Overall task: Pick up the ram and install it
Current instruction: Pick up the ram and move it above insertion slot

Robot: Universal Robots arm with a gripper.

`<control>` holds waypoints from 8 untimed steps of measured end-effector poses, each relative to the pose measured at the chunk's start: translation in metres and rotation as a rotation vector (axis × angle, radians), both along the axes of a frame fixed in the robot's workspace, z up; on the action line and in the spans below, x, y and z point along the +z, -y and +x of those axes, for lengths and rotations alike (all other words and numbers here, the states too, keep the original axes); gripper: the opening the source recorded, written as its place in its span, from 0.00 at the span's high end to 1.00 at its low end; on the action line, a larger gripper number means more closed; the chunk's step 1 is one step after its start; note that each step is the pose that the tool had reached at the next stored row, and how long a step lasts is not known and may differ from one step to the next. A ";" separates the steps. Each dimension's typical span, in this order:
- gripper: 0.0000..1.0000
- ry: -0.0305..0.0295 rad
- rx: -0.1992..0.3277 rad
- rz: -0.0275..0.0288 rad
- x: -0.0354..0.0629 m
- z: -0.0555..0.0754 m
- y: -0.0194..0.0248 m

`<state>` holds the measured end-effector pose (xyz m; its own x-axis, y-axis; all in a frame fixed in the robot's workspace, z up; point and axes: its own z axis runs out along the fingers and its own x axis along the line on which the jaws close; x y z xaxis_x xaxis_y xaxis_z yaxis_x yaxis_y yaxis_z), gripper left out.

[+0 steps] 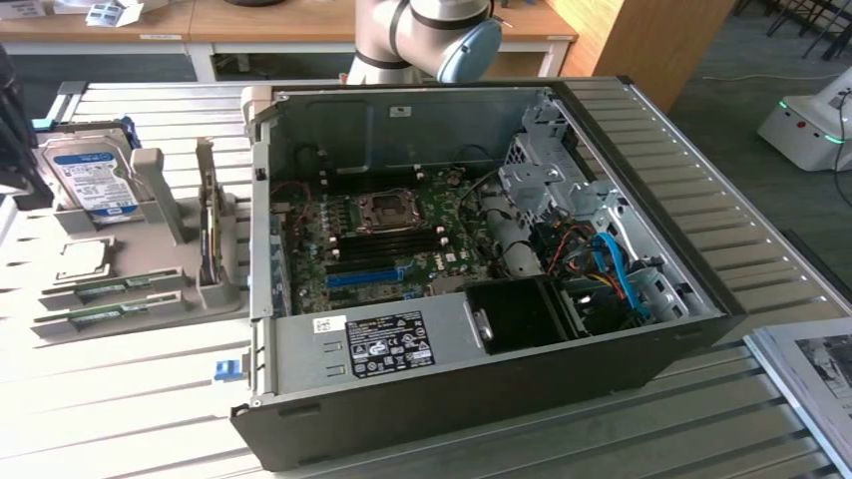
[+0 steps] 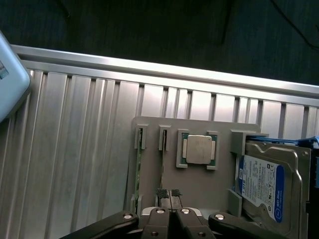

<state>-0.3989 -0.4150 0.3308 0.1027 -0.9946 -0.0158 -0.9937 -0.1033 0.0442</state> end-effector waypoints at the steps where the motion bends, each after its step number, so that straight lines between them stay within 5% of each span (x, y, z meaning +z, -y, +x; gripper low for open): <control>1: 0.90 0.0001 0.000 0.0000 -0.0007 0.000 0.0000; 8: 0.90 0.0001 0.000 0.0000 -0.0050 0.000 0.0000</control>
